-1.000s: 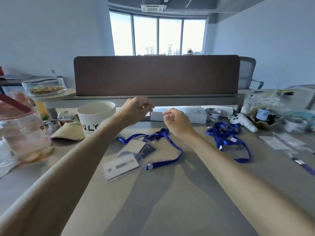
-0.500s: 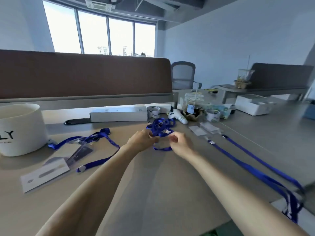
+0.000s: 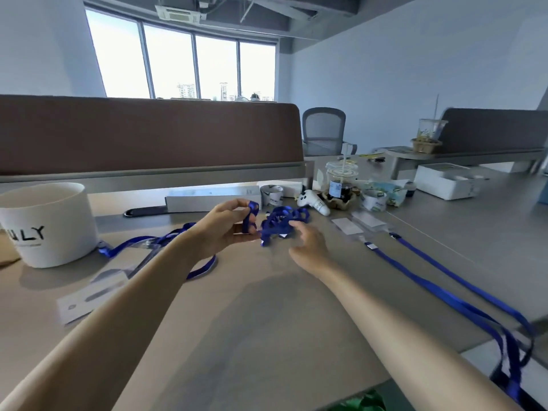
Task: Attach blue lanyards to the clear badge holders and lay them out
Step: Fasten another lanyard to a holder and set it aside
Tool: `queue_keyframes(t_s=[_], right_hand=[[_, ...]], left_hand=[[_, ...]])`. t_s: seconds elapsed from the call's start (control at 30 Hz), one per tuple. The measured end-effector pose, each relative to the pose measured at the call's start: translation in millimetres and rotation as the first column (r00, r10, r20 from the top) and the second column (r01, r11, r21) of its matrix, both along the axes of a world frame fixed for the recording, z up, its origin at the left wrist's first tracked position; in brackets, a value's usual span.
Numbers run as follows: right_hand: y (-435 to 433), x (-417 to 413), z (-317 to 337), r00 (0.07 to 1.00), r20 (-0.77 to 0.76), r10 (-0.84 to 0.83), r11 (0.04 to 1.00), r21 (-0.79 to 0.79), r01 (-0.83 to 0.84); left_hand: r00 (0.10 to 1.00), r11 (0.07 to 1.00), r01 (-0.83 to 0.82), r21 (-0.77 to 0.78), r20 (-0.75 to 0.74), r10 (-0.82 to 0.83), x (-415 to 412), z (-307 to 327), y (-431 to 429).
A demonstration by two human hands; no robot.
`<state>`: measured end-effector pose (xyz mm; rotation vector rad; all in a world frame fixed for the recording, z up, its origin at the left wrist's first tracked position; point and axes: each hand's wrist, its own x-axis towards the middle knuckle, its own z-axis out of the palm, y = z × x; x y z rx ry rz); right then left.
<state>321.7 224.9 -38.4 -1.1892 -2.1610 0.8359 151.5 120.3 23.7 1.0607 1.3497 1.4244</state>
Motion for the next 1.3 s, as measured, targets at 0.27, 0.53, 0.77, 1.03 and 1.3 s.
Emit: queue_keyframes(t_s=[0.27, 0.53, 0.77, 1.03, 1.3], right_hand=[[-32.3, -58.1, -15.8, 0.93, 0.318, 0.183, 0.923, 0.27, -0.274], [-5.2, -69.5, -6.6, 0.969, -0.075, 0.236, 0.966, 0.126, -0.226], [27.0, -90.4, 1.8, 0.772, 0.544, 0.329, 0.896, 0.078, -0.437], [78.9, -91.9, 9.4, 0.969, 0.235, 0.071, 0.943, 0.3, -0.142], [81.6, -72.4, 10.9, 0.998, 0.063, 0.012, 0.982, 0.186, -0.024]], left_hand=[[0.997, 0.998, -0.068, 0.01, -0.039, 0.068, -35.1, -4.5, -56.8], [0.701, 0.879, -0.461, -0.123, -0.657, 0.277, -66.9, -27.2, -49.7], [0.057, 0.966, -0.248, -0.078, -0.996, -0.065, -65.9, -48.7, -14.1], [0.152, 0.978, -0.186, -0.095, -0.986, -0.067, -82.6, -60.0, 12.4], [0.829, 0.919, -0.369, 0.137, -0.399, 0.392, -82.7, -28.2, 21.0]])
